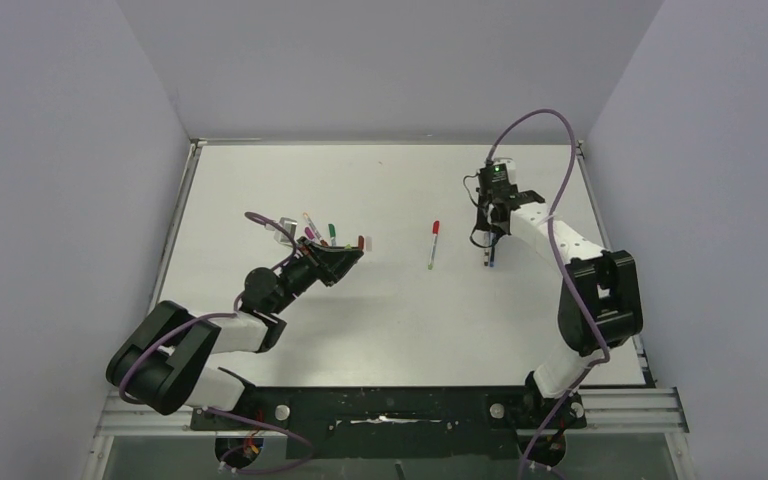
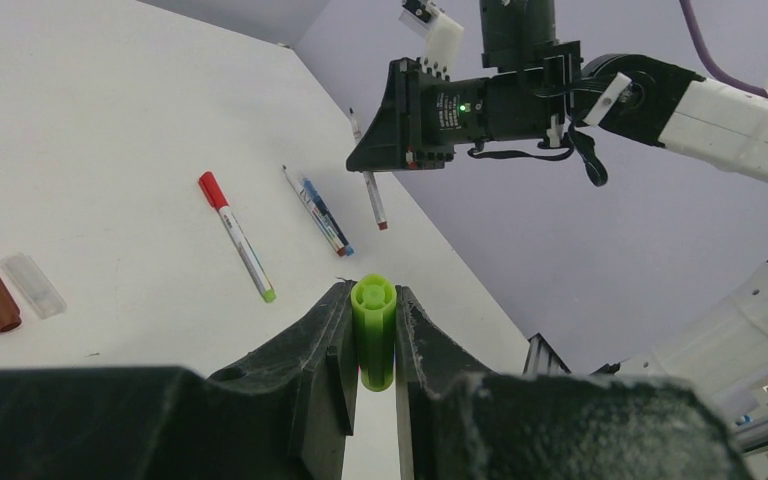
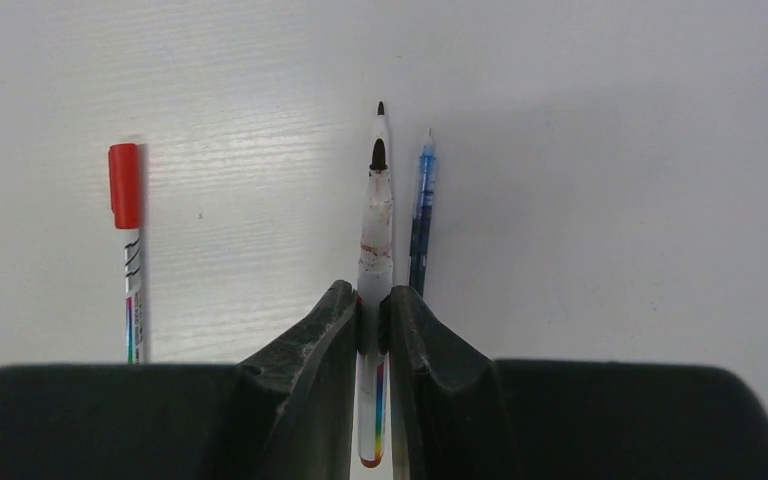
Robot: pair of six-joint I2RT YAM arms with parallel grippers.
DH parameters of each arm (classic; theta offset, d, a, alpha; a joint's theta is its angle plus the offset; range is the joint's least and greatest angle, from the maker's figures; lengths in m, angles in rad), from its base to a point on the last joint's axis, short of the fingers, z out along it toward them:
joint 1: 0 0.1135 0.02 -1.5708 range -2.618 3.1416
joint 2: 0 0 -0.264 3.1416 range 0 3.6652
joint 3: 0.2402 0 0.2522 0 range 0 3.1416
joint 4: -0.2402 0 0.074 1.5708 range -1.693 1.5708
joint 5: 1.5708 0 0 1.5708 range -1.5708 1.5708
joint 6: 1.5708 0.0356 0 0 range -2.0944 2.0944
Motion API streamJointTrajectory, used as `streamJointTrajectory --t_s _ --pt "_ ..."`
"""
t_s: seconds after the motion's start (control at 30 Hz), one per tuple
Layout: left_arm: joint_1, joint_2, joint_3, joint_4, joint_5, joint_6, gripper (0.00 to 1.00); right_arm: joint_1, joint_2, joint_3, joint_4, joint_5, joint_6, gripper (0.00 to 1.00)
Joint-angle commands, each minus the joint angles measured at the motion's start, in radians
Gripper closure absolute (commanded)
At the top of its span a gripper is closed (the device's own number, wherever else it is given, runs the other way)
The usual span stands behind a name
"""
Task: Open the pen caps
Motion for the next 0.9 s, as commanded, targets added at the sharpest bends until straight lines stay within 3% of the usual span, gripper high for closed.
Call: streamJointTrajectory --t_s 0.0,0.43,0.87 --pt "-0.003 -0.011 0.033 0.028 -0.001 0.019 0.92 -0.027 0.036 0.039 0.077 -0.108 -0.029 1.0" --pt "-0.005 -0.014 0.031 0.023 -0.004 0.023 0.92 -0.041 0.189 0.063 0.081 -0.132 -0.015 0.99" --pt "-0.005 -0.015 0.031 0.023 -0.004 0.023 0.92 -0.052 0.208 0.051 0.088 -0.159 -0.015 0.83"
